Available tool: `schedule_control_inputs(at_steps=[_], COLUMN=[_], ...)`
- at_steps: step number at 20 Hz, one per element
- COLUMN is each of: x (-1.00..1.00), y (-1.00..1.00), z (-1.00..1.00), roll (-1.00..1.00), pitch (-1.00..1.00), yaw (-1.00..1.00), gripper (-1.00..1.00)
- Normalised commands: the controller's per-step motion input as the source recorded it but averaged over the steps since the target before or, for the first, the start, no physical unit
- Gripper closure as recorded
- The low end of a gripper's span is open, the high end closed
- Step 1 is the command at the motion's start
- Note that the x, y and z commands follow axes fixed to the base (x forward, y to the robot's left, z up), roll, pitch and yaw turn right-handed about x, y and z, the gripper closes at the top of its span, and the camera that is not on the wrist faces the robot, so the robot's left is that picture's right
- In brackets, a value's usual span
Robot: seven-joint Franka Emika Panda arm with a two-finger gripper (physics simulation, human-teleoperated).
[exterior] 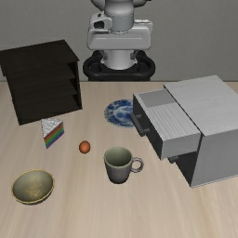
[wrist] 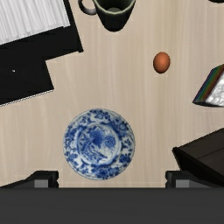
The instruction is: Pick up the cake and place it on the plate
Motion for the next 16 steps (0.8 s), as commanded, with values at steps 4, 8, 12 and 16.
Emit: schedule_control_inputs(at_steps=[4,8,12,16], x=[1.00,1.00,0.50,0.00], y=[0.00,0.00,-0.50,-1.00], z=[0.00,0.00,0.00,0.00], roll=[0.00,0.00,0.00,0.00], pitch=[0.00,0.00,0.00,0.00], yaw=[0.00,0.00,0.00,0.00], gripper=[-1.00,-1.00,-1.00,-1.00])
